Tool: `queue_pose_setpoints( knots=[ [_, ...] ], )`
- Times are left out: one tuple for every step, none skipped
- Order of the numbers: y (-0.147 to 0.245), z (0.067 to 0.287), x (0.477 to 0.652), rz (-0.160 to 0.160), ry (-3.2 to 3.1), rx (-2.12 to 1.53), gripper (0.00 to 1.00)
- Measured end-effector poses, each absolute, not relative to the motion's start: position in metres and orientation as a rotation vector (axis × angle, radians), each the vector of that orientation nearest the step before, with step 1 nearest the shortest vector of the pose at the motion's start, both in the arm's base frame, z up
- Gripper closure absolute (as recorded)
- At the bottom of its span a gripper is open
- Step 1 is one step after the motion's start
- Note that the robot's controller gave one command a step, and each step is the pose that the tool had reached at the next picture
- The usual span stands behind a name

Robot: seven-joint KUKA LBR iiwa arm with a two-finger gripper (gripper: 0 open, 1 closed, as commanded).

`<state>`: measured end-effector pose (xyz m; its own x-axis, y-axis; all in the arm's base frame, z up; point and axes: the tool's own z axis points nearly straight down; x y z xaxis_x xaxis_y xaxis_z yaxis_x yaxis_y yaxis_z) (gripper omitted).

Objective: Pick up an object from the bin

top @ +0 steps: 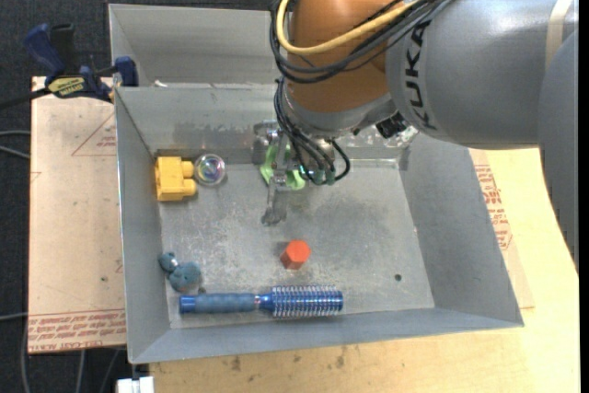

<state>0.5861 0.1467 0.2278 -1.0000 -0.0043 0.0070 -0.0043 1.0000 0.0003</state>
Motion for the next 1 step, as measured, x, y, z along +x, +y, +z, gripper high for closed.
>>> queue_pose_setpoints(
  knots=[
    [0.1192,0.1381,0.5366,0.003,-3.129,-0.095,0.00]
  ],
)
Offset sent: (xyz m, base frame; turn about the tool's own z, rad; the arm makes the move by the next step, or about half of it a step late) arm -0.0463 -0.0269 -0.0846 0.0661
